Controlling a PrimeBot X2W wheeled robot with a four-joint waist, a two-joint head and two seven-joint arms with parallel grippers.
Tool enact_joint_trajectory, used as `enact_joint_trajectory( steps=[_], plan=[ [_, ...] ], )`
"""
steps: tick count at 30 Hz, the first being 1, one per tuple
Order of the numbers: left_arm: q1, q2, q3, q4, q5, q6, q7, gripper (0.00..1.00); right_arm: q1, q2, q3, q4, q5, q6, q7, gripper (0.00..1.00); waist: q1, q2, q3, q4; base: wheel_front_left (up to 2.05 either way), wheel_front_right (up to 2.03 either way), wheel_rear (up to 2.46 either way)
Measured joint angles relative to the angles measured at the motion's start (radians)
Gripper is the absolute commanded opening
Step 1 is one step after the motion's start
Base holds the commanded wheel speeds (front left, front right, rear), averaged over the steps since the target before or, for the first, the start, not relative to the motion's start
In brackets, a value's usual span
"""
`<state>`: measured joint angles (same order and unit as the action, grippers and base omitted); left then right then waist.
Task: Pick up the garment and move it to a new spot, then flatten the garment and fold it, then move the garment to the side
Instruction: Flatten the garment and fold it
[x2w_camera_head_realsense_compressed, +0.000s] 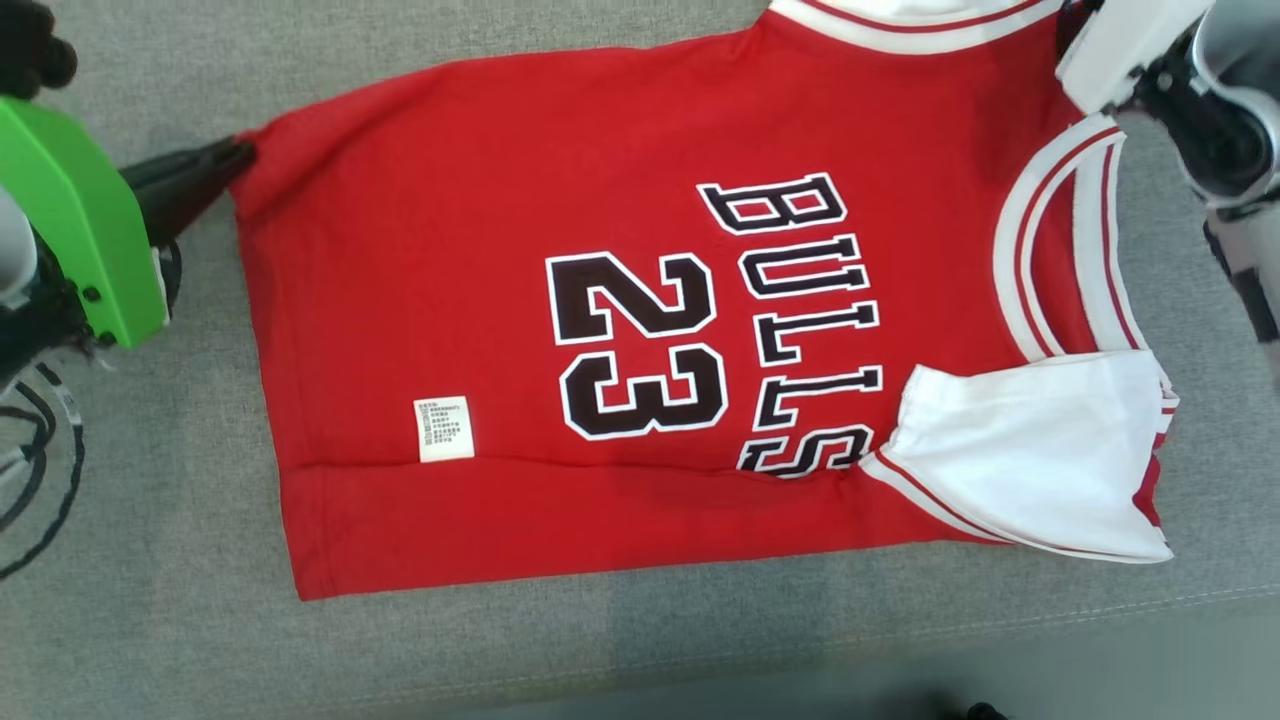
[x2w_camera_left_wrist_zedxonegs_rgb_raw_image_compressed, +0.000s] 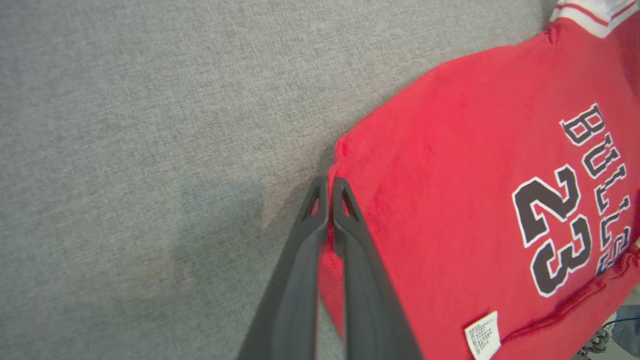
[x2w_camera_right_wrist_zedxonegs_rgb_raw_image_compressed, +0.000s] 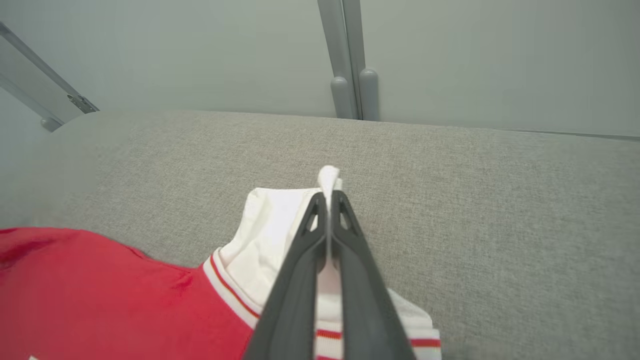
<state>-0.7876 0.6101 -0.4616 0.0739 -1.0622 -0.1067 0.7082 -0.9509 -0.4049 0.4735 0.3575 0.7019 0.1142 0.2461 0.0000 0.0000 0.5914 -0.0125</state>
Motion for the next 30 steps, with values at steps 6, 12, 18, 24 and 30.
enact_joint_trajectory(
  steps=[6, 12, 18, 24, 30],
  plan=[
    [0.065, 0.006, 0.002, -0.008, -0.008, 0.0, -0.035, 0.0, 0.094, -0.022, 0.001, -0.048, 0.036, 0.0, -0.031, 0.0, 0.0, 0.0, -0.051, -0.006, 0.0, 0.0, 0.0],
    [0.113, 0.019, 0.005, -0.022, -0.013, -0.003, -0.068, 0.0, 0.2, -0.034, 0.017, -0.107, 0.05, 0.009, -0.049, 0.0, 0.0, 0.0, -0.102, -0.008, 0.0, 0.0, 0.0],
    [0.156, 0.043, 0.008, -0.025, -0.013, -0.011, -0.089, 0.0, 0.27, -0.058, 0.01, -0.154, 0.08, 0.009, -0.07, 0.0, 0.0, 0.0, -0.144, -0.013, 0.0, 0.0, 0.0],
    [0.22, 0.082, 0.029, -0.041, -0.036, -0.012, -0.095, 0.0, 0.312, -0.09, -0.018, -0.209, 0.095, 0.009, -0.074, 0.0, 0.0, 0.0, -0.182, -0.029, 0.0, 0.0, 0.0],
    [0.224, 0.091, 0.041, -0.067, -0.041, -0.012, -0.102, 0.0, 0.309, -0.14, -0.054, -0.253, 0.102, -0.002, -0.052, 0.0, 0.0, 0.0, -0.181, -0.047, 0.0, 0.0, 0.0]
  ],
)
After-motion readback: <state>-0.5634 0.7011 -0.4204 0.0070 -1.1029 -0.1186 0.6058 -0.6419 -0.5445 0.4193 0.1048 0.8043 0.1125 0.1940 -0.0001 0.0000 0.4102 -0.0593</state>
